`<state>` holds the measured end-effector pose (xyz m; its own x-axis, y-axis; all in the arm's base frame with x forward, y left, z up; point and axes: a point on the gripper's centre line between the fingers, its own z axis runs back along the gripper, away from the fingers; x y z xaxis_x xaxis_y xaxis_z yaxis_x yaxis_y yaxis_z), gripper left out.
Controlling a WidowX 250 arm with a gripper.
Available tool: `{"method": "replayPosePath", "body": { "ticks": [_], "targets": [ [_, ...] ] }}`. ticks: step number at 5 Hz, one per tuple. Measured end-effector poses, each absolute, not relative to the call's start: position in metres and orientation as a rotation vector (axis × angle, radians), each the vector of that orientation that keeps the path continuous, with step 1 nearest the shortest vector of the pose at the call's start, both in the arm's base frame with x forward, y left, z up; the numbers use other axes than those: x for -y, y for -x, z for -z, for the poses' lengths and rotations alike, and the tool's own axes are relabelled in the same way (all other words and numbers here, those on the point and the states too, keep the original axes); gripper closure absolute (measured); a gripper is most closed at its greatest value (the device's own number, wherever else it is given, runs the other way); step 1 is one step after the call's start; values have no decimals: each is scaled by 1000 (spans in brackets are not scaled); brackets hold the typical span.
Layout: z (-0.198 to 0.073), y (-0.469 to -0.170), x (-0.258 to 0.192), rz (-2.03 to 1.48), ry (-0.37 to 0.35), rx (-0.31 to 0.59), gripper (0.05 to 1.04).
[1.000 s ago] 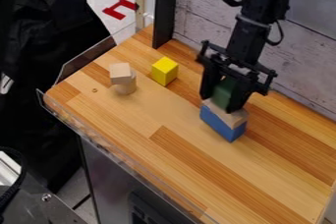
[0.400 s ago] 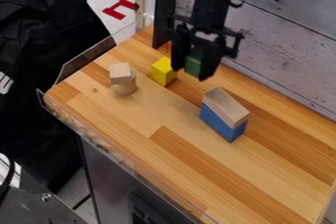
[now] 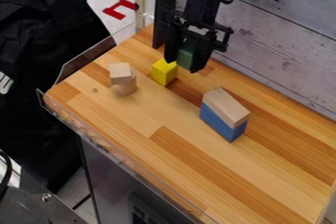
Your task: Move the green cube to the left of the table next to the yellow cube
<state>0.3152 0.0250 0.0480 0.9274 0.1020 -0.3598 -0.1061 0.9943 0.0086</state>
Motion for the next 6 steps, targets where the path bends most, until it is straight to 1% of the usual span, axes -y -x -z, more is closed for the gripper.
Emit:
{"method": "replayPosePath", "body": {
  "ticks": [3, 5, 6],
  "targets": [
    [-36, -304, -13, -66, 6, -410, 509],
    [-10, -296, -12, -59, 11, -485, 509],
    [-10, -299, -15, -67, 13, -475, 509]
  ]
}}
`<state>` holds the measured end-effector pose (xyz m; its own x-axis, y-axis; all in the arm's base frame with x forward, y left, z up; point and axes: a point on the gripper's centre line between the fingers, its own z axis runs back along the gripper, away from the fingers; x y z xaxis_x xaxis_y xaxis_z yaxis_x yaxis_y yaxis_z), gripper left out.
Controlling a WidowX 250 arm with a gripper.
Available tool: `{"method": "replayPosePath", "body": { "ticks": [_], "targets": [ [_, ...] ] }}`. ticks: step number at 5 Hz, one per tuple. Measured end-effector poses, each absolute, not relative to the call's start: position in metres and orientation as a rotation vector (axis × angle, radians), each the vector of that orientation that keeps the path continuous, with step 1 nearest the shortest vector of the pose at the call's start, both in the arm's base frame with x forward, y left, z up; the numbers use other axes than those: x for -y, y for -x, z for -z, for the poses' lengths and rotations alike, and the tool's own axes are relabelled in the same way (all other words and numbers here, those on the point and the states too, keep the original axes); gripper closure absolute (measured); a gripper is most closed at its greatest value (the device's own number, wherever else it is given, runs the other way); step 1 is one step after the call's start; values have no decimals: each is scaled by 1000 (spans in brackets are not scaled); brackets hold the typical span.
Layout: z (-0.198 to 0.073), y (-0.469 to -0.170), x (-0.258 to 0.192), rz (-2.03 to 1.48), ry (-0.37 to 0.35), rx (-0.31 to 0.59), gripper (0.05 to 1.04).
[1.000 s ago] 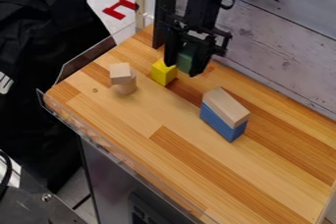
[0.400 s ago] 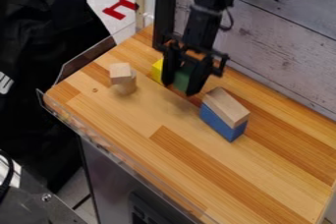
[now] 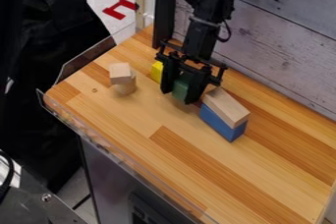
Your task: Move the green cube to the left of the table next to the yellow cube
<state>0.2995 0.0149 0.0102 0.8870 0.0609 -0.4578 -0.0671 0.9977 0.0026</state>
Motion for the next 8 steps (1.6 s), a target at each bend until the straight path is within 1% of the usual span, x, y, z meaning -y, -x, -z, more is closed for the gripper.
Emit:
{"method": "replayPosePath", "body": {
  "ticks": [3, 7, 8],
  "targets": [
    [2, -308, -19, -74, 32, -482, 509],
    [5, -315, -30, -93, 76, -476, 509],
    [5, -314, -29, -92, 78, -486, 455]
  ]
}}
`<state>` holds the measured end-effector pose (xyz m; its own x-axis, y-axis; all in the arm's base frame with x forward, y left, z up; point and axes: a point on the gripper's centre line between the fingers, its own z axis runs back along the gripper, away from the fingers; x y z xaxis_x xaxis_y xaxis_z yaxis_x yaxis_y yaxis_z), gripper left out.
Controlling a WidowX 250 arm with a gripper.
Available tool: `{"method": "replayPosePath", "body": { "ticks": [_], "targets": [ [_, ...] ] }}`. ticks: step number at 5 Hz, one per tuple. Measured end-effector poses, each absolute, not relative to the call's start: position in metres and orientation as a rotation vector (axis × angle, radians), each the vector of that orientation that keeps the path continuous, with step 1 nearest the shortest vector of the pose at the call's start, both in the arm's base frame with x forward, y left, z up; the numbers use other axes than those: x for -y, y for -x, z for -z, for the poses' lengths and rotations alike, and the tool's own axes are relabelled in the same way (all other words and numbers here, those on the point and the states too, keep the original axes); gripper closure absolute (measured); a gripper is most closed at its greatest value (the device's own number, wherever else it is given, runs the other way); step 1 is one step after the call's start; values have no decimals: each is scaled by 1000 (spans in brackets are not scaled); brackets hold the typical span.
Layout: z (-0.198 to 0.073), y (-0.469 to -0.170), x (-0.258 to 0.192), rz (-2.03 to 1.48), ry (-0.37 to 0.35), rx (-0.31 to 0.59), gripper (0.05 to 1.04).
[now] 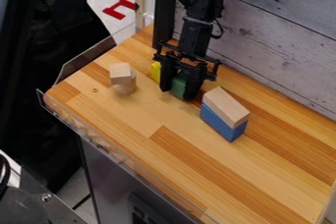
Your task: Move the green cube to the left of the table next to the yellow cube
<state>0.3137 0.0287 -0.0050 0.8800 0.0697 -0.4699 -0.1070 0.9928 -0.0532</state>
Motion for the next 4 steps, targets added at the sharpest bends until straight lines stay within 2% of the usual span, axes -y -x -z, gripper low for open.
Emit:
{"method": "replayPosePath", "body": {
  "ticks": [1, 2, 4],
  "targets": [
    [4, -314, -29, -98, 68, -487, 164],
    [4, -314, -30, -100, 54, -487, 79],
    [-37, -321, -33, -101, 30, -399, 83]
  ]
}}
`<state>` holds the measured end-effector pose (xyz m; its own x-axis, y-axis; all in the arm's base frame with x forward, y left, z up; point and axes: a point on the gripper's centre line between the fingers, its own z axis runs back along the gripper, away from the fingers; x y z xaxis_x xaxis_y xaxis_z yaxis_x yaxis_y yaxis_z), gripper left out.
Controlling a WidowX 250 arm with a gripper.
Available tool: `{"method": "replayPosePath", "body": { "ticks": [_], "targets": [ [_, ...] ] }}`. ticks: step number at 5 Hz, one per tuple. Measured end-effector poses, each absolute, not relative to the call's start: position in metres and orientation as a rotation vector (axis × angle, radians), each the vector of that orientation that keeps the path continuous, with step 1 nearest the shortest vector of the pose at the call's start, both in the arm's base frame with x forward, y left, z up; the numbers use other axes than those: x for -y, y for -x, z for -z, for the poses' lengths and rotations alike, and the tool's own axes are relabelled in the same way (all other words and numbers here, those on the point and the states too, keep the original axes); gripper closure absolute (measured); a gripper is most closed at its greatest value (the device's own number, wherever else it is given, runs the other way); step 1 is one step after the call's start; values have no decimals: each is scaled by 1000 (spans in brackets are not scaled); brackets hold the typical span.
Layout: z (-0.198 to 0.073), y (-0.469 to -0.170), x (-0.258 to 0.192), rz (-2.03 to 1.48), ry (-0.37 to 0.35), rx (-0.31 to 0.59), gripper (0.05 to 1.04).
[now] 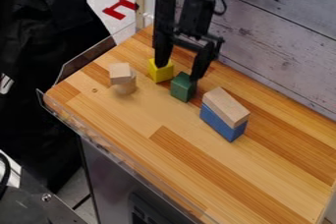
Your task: Move the green cube to the left of the table next to the yellow cube
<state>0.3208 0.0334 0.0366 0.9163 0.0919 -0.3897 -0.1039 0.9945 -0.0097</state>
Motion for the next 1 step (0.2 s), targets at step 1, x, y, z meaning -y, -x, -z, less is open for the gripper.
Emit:
{"method": "replayPosePath", "body": {
  "ticks": [1],
  "targets": [
    [-58, -326, -35, -110, 19, -334, 83]
  ]
}}
